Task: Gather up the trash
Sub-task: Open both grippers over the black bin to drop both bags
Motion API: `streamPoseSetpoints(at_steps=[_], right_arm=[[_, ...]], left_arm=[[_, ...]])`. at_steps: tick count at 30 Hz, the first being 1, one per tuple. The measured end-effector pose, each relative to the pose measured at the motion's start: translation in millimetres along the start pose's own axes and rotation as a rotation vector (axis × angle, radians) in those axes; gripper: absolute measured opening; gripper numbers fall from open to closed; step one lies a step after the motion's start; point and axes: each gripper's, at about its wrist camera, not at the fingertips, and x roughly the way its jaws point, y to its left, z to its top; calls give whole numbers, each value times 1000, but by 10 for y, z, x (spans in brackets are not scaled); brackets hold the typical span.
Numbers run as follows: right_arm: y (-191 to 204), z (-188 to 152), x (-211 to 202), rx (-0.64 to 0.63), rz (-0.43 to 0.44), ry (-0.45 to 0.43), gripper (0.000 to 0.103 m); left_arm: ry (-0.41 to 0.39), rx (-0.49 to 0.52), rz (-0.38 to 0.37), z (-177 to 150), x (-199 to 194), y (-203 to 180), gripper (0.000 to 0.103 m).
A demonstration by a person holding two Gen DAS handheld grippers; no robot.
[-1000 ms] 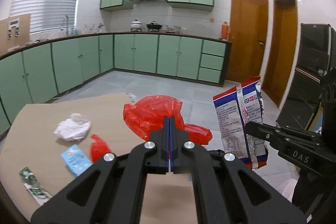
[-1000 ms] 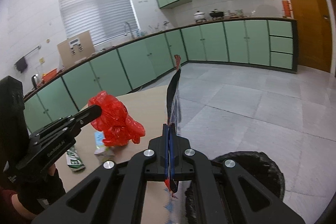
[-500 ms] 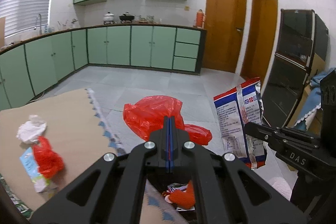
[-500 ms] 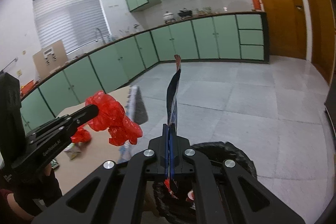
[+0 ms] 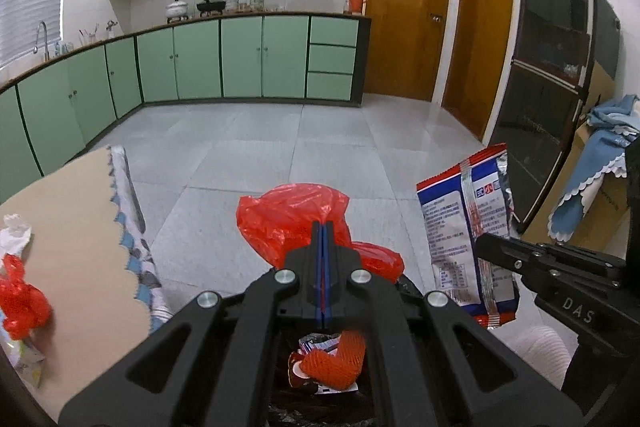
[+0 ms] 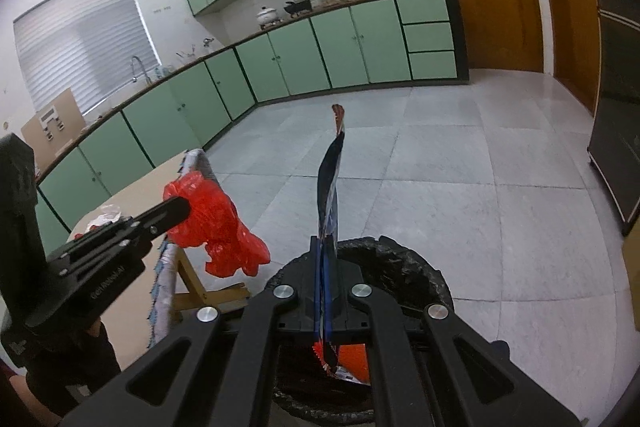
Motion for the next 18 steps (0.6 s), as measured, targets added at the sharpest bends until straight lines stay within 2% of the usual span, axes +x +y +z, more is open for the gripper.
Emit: streamPoseSetpoints(at_steps=[3,5,6,8,10,14,17,18], right_arm=[[-26,23,99,10,-7,19,2],[-64,11,151,17,-12,30,7],[-76,8,193,20,-12,40,7],[-80,2,260,18,-20,54,7],[-90,-13,295,21,-24,63,11],[-73,8,350,24,-44,66,42],[-64,6,329,22,-52,52,48],[-42,15,299,21,-61,42,56]], left_arm=[[21,-6,9,4,102,3,2],[34,-7,10,18,154,-3,5],[36,-7,12,17,162,-8,7],[38,-13,14,20,183,3,19],[35,-17,18,18,185,3,23],[26,-31,24,42,165,52,30],[16,-41,32,61,121,87,38],[14,-45,34,76,109,102,40]])
